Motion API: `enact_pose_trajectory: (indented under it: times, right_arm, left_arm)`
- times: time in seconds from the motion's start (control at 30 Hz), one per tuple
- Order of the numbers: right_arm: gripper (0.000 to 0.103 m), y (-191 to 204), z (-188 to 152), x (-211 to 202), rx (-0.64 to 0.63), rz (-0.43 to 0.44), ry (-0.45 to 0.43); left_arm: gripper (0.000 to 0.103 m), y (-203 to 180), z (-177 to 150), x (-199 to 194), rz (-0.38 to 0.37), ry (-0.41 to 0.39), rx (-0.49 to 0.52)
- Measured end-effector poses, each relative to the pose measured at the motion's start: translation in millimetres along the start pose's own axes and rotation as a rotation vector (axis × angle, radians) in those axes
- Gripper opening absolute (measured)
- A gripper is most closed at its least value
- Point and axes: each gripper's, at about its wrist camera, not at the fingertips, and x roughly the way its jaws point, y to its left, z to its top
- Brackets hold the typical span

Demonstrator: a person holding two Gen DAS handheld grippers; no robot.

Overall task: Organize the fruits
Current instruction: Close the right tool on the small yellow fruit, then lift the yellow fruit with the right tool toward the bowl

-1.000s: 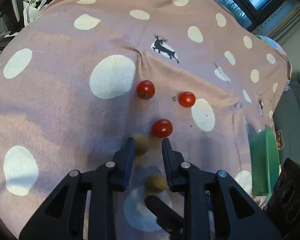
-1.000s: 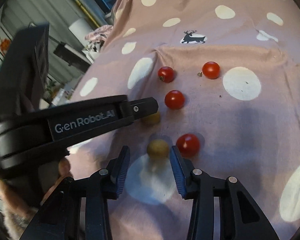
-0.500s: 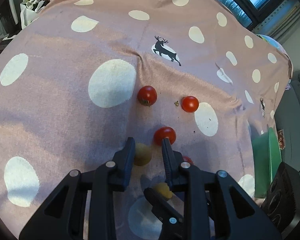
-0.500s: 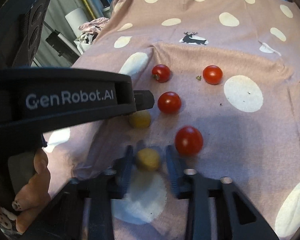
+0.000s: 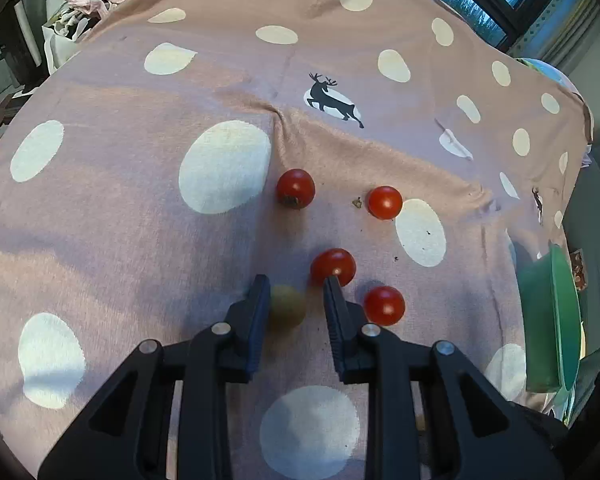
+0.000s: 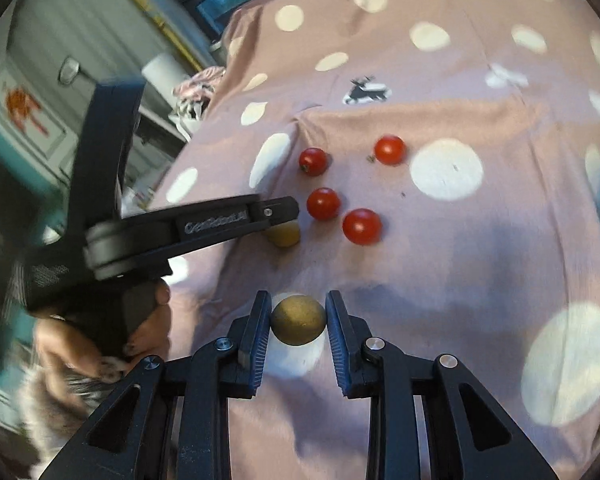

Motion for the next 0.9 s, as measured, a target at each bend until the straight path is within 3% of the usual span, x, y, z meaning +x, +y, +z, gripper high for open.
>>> enact_pose_trajectory:
  times: [0.23,0.53,0.67,0.8,0.9]
  right_arm:
    - [0.029,-24,0,-12,0.081,-0.054,-0.004]
    - [0.029,-24,2,-15,0.076,-0.068,-0.001]
    - [0.029,-27,4,-19,0.076,-0.081,-0.013]
    - [0.029,-29,4,-21,0.083,-0.083,-0.017]
    - [0.029,-29,4,-23,0.082,-0.087,-0.023]
  left_arm:
    - [0.026,-1,-3,-2,0.001,0.004,-0.006]
    - [0.026,-9,-8,-12,-0.033,-0.005,0.018]
    - [0.026,-8,-6,-15,0.078,-0.072,0.031]
    - [0.026,-4,-4,-5,0.081,-0.038,0.053]
    - [0.025,-8,-6,1,0.152,-0.042,0.093]
